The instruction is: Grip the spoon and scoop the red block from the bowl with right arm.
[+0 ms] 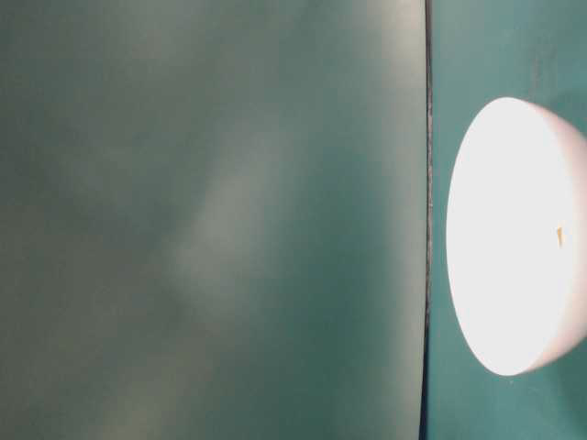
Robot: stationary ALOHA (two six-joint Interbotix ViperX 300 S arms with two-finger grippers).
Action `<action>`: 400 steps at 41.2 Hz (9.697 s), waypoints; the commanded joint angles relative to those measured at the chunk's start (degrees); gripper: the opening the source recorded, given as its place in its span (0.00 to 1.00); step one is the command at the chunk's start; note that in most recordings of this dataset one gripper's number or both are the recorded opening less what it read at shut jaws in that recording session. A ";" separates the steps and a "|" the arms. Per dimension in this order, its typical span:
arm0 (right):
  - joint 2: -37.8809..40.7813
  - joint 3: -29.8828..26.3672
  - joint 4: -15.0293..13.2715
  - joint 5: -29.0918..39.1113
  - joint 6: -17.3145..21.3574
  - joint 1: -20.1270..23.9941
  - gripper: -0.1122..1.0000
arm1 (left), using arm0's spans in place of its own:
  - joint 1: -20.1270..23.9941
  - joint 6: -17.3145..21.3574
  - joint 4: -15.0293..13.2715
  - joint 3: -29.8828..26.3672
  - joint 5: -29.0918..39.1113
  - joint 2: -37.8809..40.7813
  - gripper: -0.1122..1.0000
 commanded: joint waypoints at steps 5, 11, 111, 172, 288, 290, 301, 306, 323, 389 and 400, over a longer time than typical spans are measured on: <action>-0.44 -0.26 -0.09 -0.62 0.00 0.26 0.35 | 0.18 0.00 0.09 -1.49 -0.26 0.53 0.10; -0.44 -0.26 -0.18 -0.62 0.00 0.35 0.35 | 0.18 0.00 0.00 -1.58 -0.26 0.53 0.10; -15.29 -42.36 -11.07 87.01 -34.28 -53.44 0.32 | 0.18 -0.09 0.00 -4.13 13.01 -1.76 0.10; 3.43 -60.29 -35.07 104.68 -7.03 -52.12 0.32 | 0.18 0.26 0.09 -4.22 13.62 -1.76 0.10; -10.81 -33.22 -31.11 58.89 -7.03 -45.26 0.32 | 0.18 0.18 0.09 -4.22 15.29 -1.85 0.10; -10.81 -32.70 -31.11 57.66 -7.03 -44.82 0.32 | 0.18 0.18 0.09 -4.22 15.29 -1.76 0.10; -10.99 -33.49 -31.11 56.07 -6.94 -44.21 0.32 | 0.18 0.18 0.09 -4.22 15.38 -1.85 0.10; -12.13 -34.72 -31.11 56.60 -7.03 -44.21 0.32 | 0.18 0.09 0.09 -4.22 15.29 -1.76 0.10; -18.54 -36.65 -31.29 61.96 -7.12 -44.21 0.32 | 0.18 0.18 0.09 -4.22 15.29 -1.85 0.10; -26.63 -41.75 -31.64 70.58 -7.56 -47.46 0.32 | 0.18 0.62 0.09 -5.27 19.51 -5.45 0.10; -27.69 -41.31 -31.90 70.22 -7.56 -47.46 0.32 | 0.18 0.09 0.09 -5.19 19.42 -5.36 0.10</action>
